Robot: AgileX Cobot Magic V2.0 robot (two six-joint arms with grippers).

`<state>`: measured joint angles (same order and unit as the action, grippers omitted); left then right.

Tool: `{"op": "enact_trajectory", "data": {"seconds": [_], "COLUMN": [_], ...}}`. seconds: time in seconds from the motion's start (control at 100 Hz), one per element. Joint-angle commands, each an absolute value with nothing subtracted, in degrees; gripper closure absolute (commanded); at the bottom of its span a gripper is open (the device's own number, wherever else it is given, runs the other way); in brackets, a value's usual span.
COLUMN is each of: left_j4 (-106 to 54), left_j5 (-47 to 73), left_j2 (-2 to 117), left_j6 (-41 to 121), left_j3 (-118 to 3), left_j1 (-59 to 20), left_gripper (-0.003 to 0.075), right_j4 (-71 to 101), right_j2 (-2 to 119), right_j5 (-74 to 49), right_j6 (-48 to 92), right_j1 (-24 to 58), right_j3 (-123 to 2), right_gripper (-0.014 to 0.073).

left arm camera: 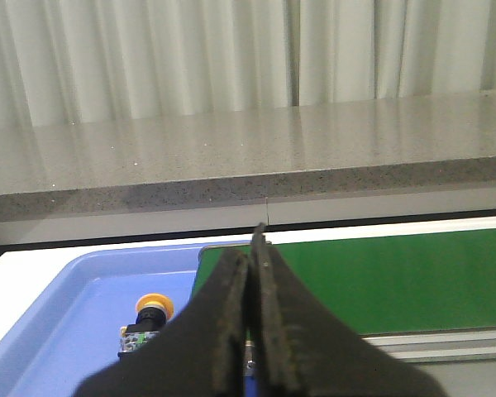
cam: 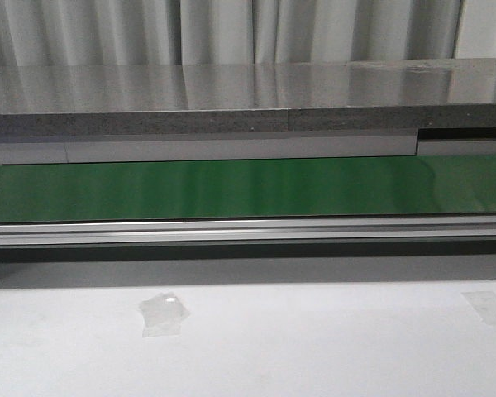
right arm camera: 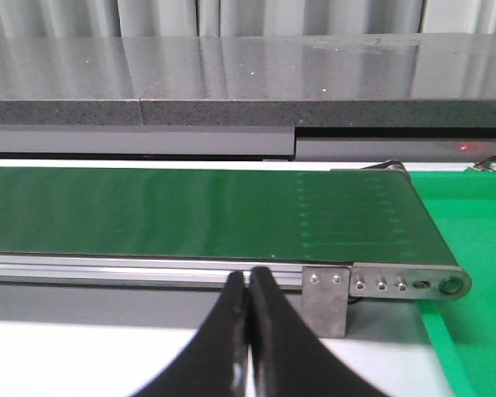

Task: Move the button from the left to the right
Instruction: 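Move the left gripper toward the blue tray holding the yellow button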

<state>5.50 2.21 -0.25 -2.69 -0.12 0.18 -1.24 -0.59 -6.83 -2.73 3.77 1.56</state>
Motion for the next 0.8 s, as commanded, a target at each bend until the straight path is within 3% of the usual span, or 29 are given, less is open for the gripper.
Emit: {"op": "enact_trajectory", "data": {"seconds": [0.0, 0.59, 0.79], "left_j4": [5.0, 4.6, 2.6], "left_j5": [-2.4, -2.0, 4.4], "left_j2": [-2.2, -2.2, -1.5], "left_j6": [-3.4, -3.4, -3.4], "left_j3": [2.6, 1.5, -4.6], "left_j1": [0.3, 0.3, 0.3], "left_gripper": [0.0740, 0.0740, 0.0740], "right_j4": [-1.5, -1.5, -1.5], "right_j2": [-1.6, -1.6, -1.6], "right_j5": [-2.0, -2.0, -2.0], "right_j6": [-2.6, -2.6, -2.6], "right_j1": [3.7, 3.7, 3.7], "right_j3": [0.7, 0.7, 0.7], "right_gripper": [0.0662, 0.0662, 0.0662]}}
